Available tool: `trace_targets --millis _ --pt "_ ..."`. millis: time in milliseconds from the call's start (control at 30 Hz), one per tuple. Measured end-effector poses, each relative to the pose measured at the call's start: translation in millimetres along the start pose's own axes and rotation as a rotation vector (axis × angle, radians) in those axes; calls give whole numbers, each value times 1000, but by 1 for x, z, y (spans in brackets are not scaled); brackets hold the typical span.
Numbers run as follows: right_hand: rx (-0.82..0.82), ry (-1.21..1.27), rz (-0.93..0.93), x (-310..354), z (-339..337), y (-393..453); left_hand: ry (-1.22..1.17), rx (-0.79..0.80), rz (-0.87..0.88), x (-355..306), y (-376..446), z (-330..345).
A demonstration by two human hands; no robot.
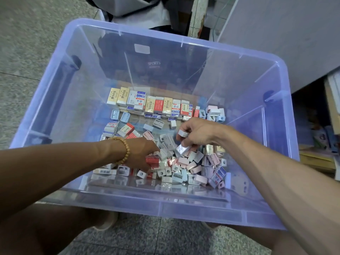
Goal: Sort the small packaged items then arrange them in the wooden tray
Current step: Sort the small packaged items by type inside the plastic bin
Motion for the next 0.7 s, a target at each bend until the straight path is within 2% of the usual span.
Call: trace_targets --millis 167,233,333,500,700 --pt "-41 -22 9 2 -3 5 -63 -46 -43 2 -9 -20" --pt "-66 71 -3 5 -7 4 -135 -138 -62 3 -18 -38" --pt "-103 345 -24 12 -13 2 -265 -267 -148 13 -40 -60" --pt "-255 636 -102 39 -27 10 -590 -420 -295 40 -78 -64" --pt "-541 669 -63 60 -33 35 -918 -591 -405 49 -100 -59"
Point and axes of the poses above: each hand's wrist, its own y-axis towards the middle knuckle, its own z-axis out of the palm, x = y × z, the point moved 8 cm from there along y, towards the middle knuckle, and after that the axes turned 7 degrees about z, right-handed, at the moved point
